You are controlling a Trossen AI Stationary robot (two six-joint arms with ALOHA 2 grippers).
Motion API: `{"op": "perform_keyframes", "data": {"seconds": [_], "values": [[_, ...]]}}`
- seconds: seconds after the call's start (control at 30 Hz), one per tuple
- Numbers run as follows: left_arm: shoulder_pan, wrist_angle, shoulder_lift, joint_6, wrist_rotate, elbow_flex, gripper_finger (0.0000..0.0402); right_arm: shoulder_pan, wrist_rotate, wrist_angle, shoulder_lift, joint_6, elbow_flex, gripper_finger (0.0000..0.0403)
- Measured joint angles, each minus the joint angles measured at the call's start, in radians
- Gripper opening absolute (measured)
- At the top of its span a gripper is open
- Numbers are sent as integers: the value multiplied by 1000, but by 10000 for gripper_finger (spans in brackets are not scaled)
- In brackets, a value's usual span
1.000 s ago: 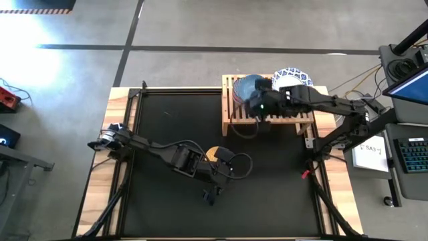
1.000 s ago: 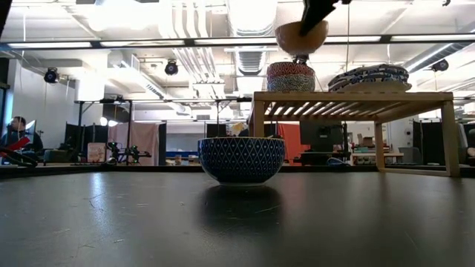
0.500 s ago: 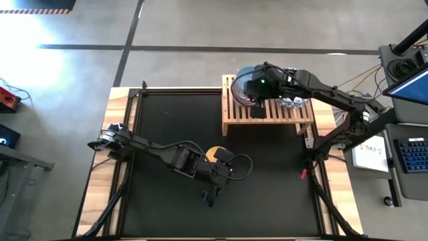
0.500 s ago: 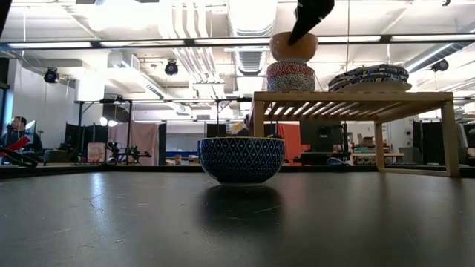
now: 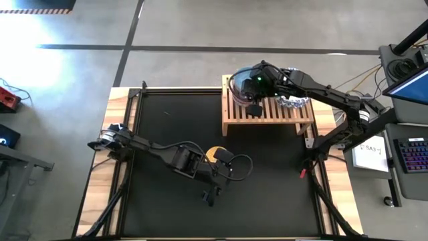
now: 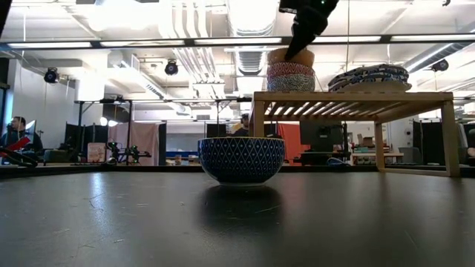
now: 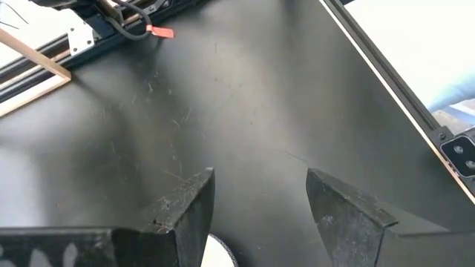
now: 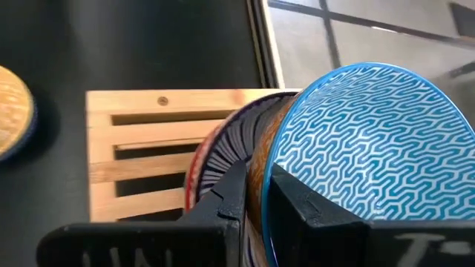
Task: Place and stack bowls onto a shelf
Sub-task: Stack the light blue patterned bowl on top of the blue patterned bowl on the shelf
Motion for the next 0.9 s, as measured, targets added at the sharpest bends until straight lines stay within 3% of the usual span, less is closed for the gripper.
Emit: {"op": "perform_keyframes", "data": {"seconds": [0.9], "values": [[-1,-6,0,-4,2,-2,197,0,-138,-43,0,51,-3,29]]}}
